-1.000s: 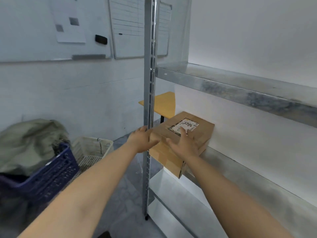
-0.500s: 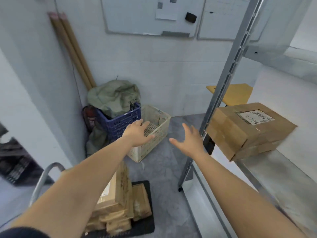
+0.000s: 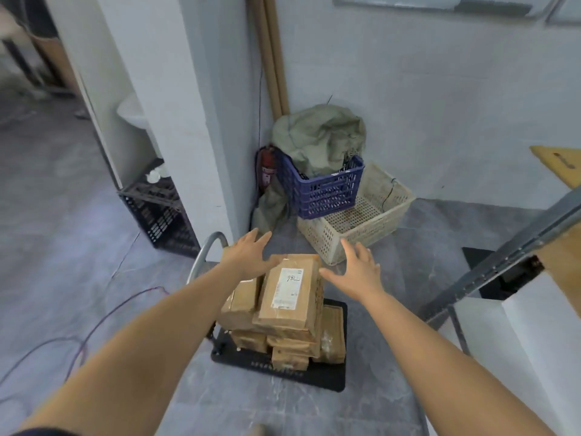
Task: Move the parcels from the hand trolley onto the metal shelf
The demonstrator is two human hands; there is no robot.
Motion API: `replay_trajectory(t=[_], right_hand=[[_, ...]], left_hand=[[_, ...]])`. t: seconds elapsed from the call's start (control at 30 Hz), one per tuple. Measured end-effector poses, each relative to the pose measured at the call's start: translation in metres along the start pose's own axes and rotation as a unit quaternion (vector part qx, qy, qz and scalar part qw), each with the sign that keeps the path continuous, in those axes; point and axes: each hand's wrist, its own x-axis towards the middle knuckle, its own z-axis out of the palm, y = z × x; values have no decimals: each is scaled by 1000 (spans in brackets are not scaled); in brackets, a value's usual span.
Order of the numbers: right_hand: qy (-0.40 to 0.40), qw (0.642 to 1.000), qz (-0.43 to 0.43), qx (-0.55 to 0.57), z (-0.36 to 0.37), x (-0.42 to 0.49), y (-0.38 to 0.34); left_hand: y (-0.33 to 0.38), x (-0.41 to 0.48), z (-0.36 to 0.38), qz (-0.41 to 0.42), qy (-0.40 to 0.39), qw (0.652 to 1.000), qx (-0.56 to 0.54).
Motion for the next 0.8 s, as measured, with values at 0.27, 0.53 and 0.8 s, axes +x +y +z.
replay_trajectory(t=[0.27, 0.53, 0.8], right_hand=[[-81, 996, 6, -41, 78, 33, -7], [-142, 988, 0, -59, 143, 92, 27], [-173, 983, -12, -53, 200, 108, 51]], left_hand=[[-41, 27, 59, -15, -69, 997, -24], [-51, 78, 154, -22, -124, 991, -41], [-55, 114, 208, -36, -123, 990, -53]])
